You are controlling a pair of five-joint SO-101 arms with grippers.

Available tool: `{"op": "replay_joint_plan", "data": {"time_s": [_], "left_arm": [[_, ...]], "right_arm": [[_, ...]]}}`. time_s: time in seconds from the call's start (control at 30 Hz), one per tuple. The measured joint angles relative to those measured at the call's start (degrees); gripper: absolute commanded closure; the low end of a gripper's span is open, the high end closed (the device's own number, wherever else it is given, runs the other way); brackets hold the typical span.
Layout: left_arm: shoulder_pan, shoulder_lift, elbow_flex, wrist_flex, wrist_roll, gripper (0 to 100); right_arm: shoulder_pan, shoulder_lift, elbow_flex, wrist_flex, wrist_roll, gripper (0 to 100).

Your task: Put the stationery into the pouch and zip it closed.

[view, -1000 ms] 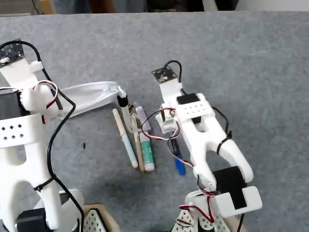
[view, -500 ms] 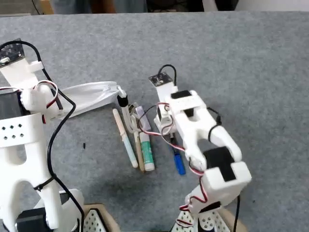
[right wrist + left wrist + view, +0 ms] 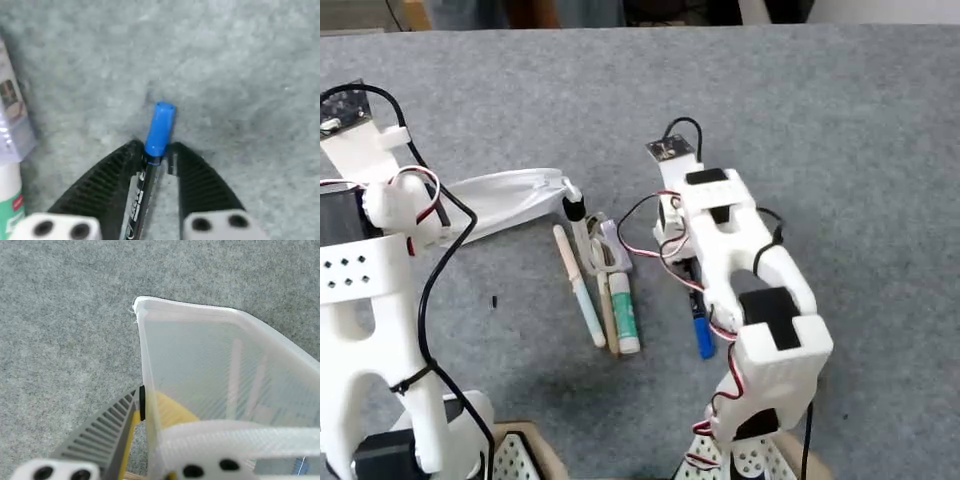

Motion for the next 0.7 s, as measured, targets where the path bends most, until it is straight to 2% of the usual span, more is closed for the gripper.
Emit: {"op": "replay_joint_plan", "data": {"time_s": [0.4,0.7], "left_arm": [[0.00,0.00,0.00,0.00,0.00,97],[0.00,-0.09,1.85,0.00,0.00,97]], "right_arm": [[-0.97,-1.05,-4.84,3.52,0.09,98.6],[-1.58,-20.22,-10.90,5.54,-0.26,98.6]]}}
